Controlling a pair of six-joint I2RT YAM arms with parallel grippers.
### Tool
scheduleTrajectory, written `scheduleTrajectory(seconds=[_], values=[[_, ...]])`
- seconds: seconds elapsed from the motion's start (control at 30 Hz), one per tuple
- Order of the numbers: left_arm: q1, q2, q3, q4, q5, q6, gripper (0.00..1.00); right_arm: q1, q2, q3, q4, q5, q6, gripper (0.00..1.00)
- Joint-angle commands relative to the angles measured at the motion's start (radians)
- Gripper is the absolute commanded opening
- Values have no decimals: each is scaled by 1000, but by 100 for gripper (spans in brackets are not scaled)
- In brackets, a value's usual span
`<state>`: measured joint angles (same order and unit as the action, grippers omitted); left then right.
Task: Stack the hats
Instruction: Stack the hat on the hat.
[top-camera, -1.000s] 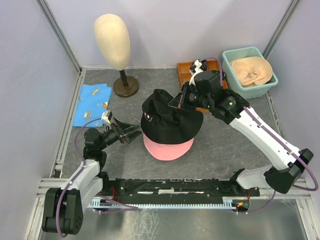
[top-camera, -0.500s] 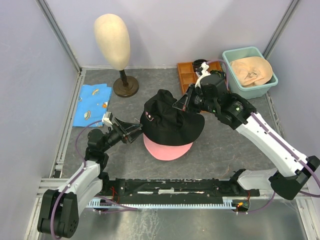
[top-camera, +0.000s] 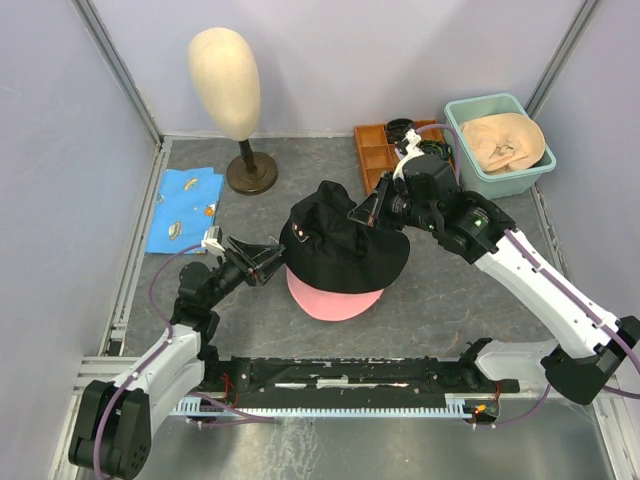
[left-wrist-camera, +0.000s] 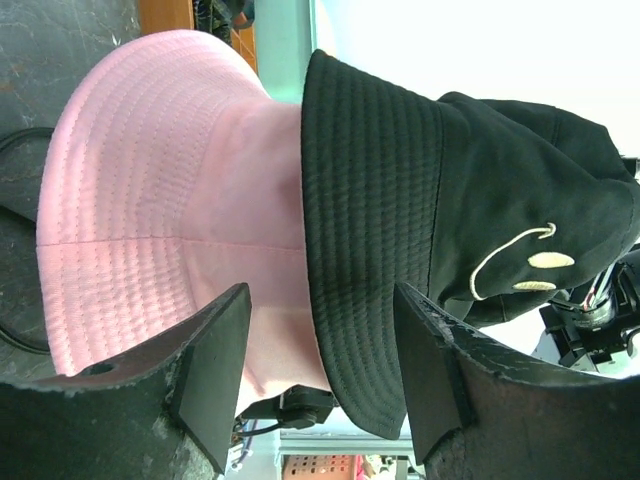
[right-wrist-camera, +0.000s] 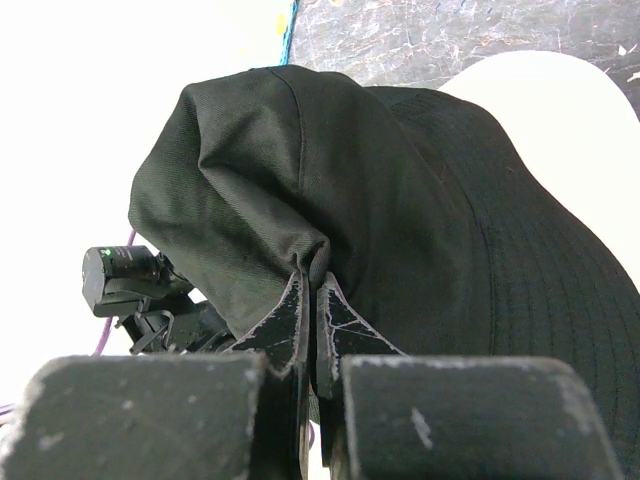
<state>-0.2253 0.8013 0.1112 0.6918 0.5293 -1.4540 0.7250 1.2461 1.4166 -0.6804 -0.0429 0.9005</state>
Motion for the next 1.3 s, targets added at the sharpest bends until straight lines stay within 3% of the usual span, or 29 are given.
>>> scheduleTrajectory(seconds=[0.0,0.4,0.83,1.1,1.2,1.27], values=[[-22,-12,-7,71,-55,-41,63,4,-34,-12,26,10,10,0],[-93,63,23,172,-115,-78,56,4,-29,-16,40,4,14,0],[-89,1,18,52,-102,-33,3,5,-66,-76,31,10,8,0],[21,-54,-20,-43,17,8,3,4,-104,-121,14,40,-16,3],[29,-38,-16,-49,51,30,3,4,-104,-120,6,45,-33,11],[38,-19,-3,-63,78,56,3,4,-103,-120,-4,55,-44,22]])
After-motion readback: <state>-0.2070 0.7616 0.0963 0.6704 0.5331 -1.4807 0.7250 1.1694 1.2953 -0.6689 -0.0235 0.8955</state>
